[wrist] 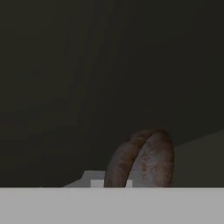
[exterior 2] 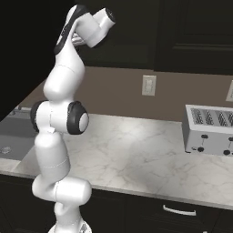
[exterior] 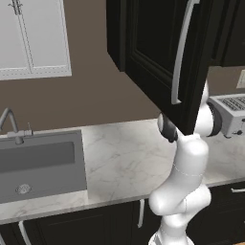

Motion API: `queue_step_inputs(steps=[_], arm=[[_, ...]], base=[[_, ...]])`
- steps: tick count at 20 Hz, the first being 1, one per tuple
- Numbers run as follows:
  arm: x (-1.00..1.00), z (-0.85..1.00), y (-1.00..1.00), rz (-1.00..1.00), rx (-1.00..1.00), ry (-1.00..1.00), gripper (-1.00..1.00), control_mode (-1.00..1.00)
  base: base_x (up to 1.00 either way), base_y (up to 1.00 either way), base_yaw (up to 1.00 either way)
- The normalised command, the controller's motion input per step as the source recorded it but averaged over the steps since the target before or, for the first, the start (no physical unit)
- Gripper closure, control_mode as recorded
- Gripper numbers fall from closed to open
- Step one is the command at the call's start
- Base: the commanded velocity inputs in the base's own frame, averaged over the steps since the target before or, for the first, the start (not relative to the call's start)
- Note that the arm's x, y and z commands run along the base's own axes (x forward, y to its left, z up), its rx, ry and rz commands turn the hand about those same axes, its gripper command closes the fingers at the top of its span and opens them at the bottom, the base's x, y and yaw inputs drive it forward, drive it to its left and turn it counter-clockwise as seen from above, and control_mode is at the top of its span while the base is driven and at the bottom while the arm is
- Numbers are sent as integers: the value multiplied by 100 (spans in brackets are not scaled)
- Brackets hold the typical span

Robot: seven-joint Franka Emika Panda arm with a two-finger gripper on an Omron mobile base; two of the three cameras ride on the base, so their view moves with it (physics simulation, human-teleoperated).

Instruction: Open the cabinet and move the ladle to the pot. Then close the cabinet.

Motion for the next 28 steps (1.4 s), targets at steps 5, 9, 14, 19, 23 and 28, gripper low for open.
queue_step_inputs(steps=[5, 9, 14, 19, 23, 28], arm=[[-50, 0, -62, -7, 0, -13, 100, -100], [-97, -8, -70, -8, 2, -21, 100, -100], [-100, -11, -48, -14, 8, -22, 100, -100], [-100, -1, -7, -21, 12, -16, 100, -100], [-100, 0, 0, -22, 11, -14, 100, -100], [-100, 0, 0, -17, 8, -4, 100, -100]], base=[[0, 0, 0], [0, 0, 0], [0, 0, 0], [0, 0, 0], [0, 0, 0], [0, 0, 0]])
